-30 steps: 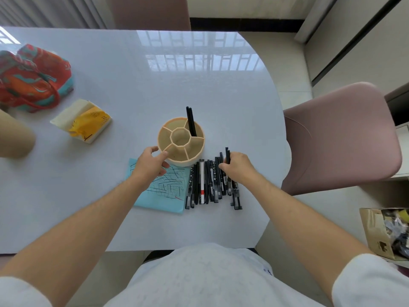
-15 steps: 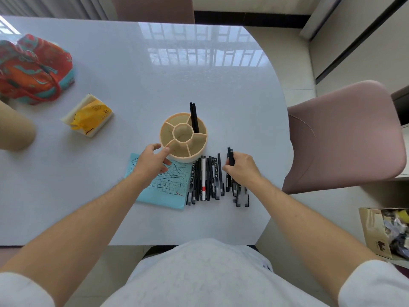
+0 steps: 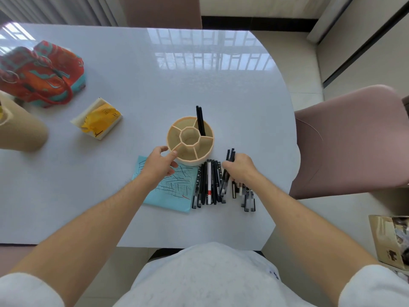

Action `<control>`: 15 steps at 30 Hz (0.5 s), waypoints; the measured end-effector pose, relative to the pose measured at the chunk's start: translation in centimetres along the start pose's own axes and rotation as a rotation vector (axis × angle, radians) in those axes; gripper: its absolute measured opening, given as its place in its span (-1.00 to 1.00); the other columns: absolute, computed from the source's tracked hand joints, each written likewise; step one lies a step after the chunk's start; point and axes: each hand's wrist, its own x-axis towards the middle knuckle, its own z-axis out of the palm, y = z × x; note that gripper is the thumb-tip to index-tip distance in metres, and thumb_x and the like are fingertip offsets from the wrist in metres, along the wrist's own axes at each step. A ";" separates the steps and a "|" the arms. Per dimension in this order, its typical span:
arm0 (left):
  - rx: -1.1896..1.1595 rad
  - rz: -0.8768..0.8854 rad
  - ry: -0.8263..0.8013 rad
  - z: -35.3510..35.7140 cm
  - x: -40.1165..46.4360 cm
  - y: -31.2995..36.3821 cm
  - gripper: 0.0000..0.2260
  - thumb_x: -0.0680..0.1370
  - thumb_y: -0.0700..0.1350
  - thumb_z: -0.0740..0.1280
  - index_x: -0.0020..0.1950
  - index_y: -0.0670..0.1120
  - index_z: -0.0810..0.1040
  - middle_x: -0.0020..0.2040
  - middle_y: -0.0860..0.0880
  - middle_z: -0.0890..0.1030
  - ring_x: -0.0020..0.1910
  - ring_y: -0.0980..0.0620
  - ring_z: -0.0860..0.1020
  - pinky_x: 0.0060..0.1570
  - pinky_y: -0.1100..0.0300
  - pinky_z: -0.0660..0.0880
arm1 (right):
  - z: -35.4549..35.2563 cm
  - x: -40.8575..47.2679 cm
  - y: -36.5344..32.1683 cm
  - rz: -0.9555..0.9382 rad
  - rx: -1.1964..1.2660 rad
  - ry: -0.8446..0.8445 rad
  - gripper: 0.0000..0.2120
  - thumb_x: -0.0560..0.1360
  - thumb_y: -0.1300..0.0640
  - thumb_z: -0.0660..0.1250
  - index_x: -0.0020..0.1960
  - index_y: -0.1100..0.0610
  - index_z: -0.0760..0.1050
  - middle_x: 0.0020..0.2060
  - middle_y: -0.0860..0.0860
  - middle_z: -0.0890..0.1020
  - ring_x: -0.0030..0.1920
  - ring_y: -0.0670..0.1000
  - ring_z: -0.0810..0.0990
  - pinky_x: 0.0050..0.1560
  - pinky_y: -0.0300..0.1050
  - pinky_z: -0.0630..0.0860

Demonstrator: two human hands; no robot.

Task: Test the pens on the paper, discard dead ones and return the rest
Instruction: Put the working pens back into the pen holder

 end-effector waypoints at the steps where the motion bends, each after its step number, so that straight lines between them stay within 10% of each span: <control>1: 0.002 0.000 -0.003 0.0 0.0 0.0 -0.55 0.58 0.09 0.36 0.41 -0.02 0.37 -0.11 -0.13 0.70 -0.33 0.02 0.58 -0.19 0.10 0.58 | -0.7 -0.4 -0.3 -0.010 0.147 -0.012 -0.87 0.48 0.13 0.32 -0.21 0.17 0.47 -0.38 0.10 0.59 -0.48 0.02 0.55 -0.47 -0.12 0.49; 7: 0.001 -0.006 -0.012 0.0 0.0 0.3 -0.61 0.58 0.07 0.35 0.36 -0.01 0.41 -0.14 -0.12 0.70 -0.32 0.02 0.58 -0.22 0.10 0.56 | -4.0 -1.6 -4.3 -0.241 0.717 0.038 -0.94 0.48 0.19 0.34 -0.15 0.16 0.56 -0.35 0.14 0.67 -0.44 0.12 0.63 -0.39 -0.04 0.61; 15: 0.022 0.008 -0.020 0.0 -0.1 0.5 -0.63 0.59 0.04 0.35 0.36 -0.02 0.40 -0.11 -0.12 0.70 -0.28 0.01 0.60 -0.23 0.12 0.56 | -1.5 -0.5 -7.5 -0.310 0.447 0.165 -0.93 0.47 0.22 0.36 -0.10 0.20 0.60 -0.36 0.10 0.72 -0.36 0.13 0.73 -0.30 0.08 0.71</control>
